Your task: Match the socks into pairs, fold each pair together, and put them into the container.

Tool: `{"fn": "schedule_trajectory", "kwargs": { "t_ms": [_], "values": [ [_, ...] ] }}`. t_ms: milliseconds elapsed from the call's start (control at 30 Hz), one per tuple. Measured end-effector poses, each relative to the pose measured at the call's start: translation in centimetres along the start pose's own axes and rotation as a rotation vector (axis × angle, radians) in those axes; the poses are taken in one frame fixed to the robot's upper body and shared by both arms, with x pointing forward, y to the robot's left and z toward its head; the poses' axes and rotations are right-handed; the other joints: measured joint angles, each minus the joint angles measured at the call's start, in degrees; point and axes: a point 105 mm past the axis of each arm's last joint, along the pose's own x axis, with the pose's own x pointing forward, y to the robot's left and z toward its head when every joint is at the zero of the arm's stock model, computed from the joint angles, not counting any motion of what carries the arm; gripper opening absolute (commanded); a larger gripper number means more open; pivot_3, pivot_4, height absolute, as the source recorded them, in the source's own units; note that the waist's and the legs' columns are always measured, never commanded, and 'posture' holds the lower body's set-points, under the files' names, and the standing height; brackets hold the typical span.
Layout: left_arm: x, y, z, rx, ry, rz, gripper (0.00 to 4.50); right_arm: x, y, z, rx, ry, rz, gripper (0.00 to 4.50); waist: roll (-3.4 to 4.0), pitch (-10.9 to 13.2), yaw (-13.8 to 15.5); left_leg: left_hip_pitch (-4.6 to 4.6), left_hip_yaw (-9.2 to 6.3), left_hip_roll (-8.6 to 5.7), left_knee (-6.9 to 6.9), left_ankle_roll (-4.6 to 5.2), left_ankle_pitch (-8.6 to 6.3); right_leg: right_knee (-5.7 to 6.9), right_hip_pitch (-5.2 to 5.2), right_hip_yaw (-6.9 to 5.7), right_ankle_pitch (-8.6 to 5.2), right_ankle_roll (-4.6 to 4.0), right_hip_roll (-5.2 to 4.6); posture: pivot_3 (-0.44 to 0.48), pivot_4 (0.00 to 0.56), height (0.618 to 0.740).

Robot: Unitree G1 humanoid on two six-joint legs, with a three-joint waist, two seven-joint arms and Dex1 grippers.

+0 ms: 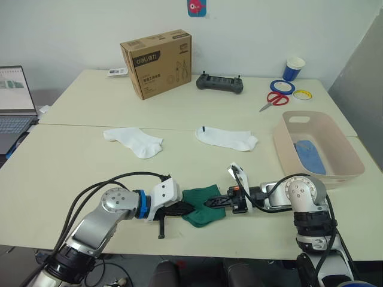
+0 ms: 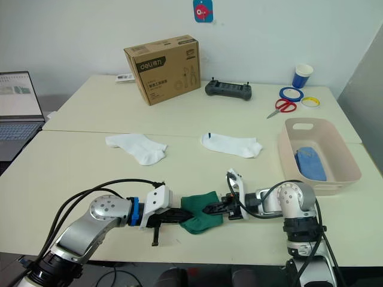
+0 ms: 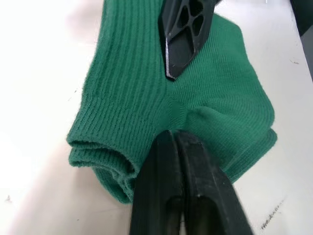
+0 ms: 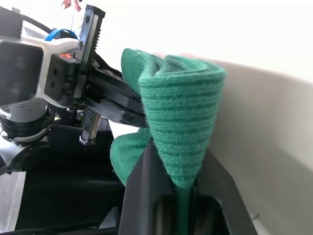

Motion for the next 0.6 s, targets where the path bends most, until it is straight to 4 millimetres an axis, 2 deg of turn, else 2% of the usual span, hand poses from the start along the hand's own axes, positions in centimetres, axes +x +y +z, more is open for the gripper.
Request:
{"fn": "schedule_trajectory", "kwargs": {
  "t_ms": [167, 300, 400, 467, 600],
  "values": [
    [-3.4, 0.8, 2.5, -0.047, -0.062, 0.043, 2.36, -1.8, 0.1, 0.7, -0.046, -0.069, -0.023, 0.00, 0.00, 0.00, 0.01, -0.80, -0.01, -0.01, 0.04, 0.00, 0.01, 0.05, -0.76, -0.01, 0.04, 0.06, 0.00, 0.000, 0.150, 0.740],
    [-5.4, 0.8, 4.8, -0.064, -0.119, 0.058, 3.65, -3.7, 0.7, 2.0, -0.126, -0.155, -0.050, 0.00, 0.00, 0.00, 0.13, -0.90, -0.04, -0.01, 0.02, 0.00, 0.00, 0.00, -0.83, -0.07, 0.04, 0.06, -0.01, 0.000, 0.150, 0.740],
    [-6.0, 1.4, 8.1, -0.042, -0.204, 0.066, 4.49, -5.4, 1.5, 3.2, -0.224, -0.221, -0.084, 0.00, 0.00, 0.02, 0.46, -0.94, -0.12, -0.02, 0.05, 0.00, 0.01, 0.01, -0.83, -0.19, 0.04, 0.07, -0.01, 0.000, 0.150, 0.740],
    [-6.0, 2.1, 11.2, 0.007, -0.286, 0.075, 4.49, -6.9, 2.1, 4.2, -0.308, -0.262, -0.128, 0.00, 0.00, 0.02, 0.83, -0.94, -0.12, -0.07, 0.10, -0.01, 0.01, 0.01, -0.79, -0.20, 0.06, 0.11, -0.03, 0.000, 0.150, 0.740],
    [-5.3, 3.0, 15.4, 0.074, -0.407, 0.087, 4.49, -10.8, 4.0, 7.7, -0.422, -0.411, -0.180, 0.00, 0.02, 0.05, 0.77, -0.93, -0.02, -0.12, 0.21, -0.02, 0.02, -0.01, -0.76, -0.03, 0.18, 0.28, -0.04, 0.000, 0.150, 0.740]
  ]
}}
